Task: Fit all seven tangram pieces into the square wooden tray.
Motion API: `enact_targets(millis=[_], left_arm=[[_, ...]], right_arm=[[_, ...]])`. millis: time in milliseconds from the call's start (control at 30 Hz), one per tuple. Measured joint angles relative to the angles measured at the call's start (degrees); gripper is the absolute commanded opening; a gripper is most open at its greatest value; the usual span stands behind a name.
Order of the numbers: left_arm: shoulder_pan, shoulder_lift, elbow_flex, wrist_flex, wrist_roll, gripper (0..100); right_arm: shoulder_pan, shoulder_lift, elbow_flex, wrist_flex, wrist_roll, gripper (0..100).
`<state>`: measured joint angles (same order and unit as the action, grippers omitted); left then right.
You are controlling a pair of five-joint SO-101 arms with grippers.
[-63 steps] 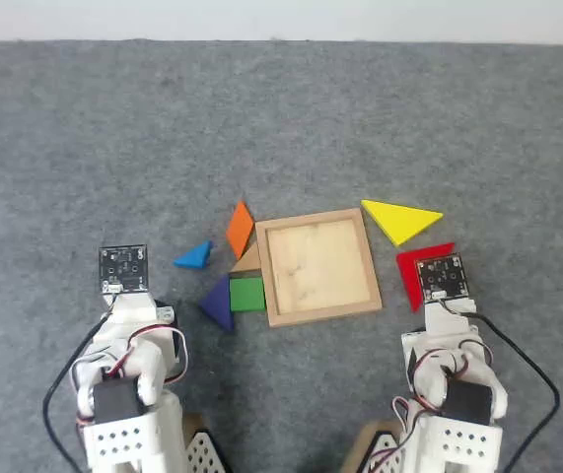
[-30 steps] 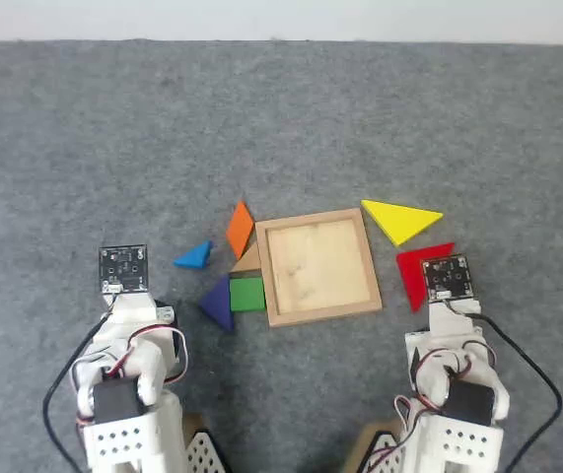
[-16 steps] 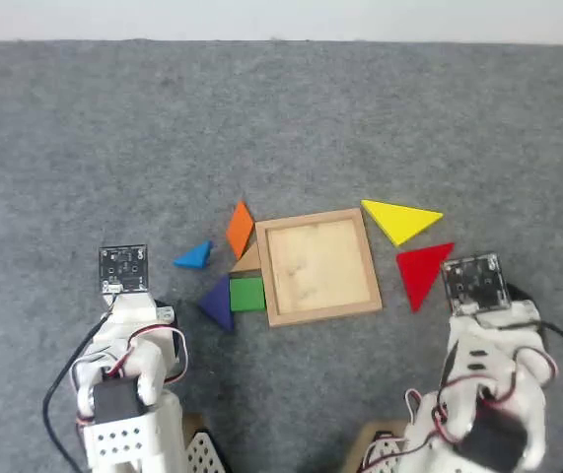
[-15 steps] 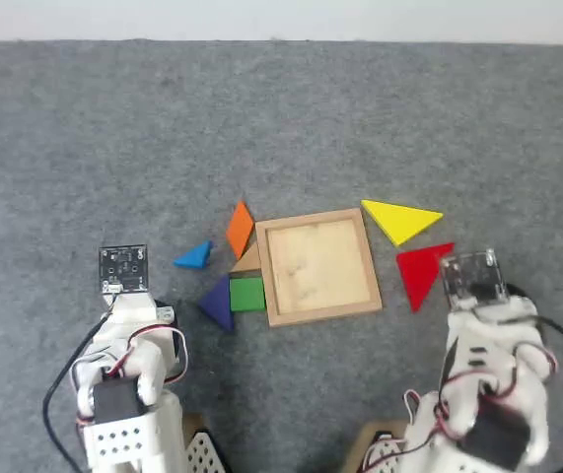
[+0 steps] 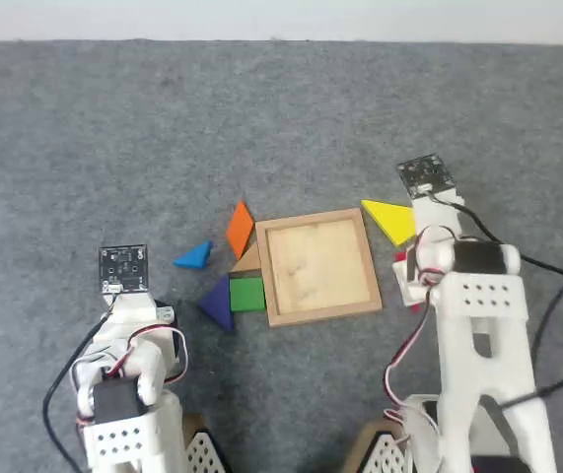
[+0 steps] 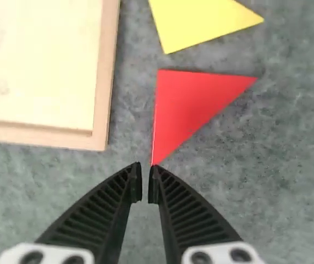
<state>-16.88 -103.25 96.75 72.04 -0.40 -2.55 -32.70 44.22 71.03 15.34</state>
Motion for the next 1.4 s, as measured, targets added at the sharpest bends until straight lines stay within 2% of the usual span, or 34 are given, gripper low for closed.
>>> enact_targets(millis=[167,367,467,600,733,900,1100,1400], left_arm=[[0.00,0.00,0.00,0.00,0.00,4],[0.00,0.00,0.00,0.00,0.00,4],[0.00,0.00,0.00,0.00,0.00,4],[0.00,0.00,0.00,0.00,0.00,4],[0.00,0.00,0.00,0.00,0.00,4],[0.00,0.00,0.00,0.00,0.00,4],[0.00,0.00,0.00,0.00,0.00,4],[0.00,0.00,0.00,0.00,0.00,4]], right_arm=[[0.35,0.44,-0.09,-2.29,-3.34,5.0],[4.84,2.55,-0.09,-6.33,-3.69,23.4],[4.75,8.35,-2.20,-7.47,-3.69,27.7],[3.69,18.90,-9.23,-7.74,-6.77,25.5],[3.60,29.80,-17.58,-7.47,-16.88,21.2],[1.14,40.70,-24.44,-6.86,-27.96,20.8],[-2.20,45.54,-27.52,-5.36,-29.98,20.8],[-2.11,48.70,-29.45,-5.89,-30.42,20.8]])
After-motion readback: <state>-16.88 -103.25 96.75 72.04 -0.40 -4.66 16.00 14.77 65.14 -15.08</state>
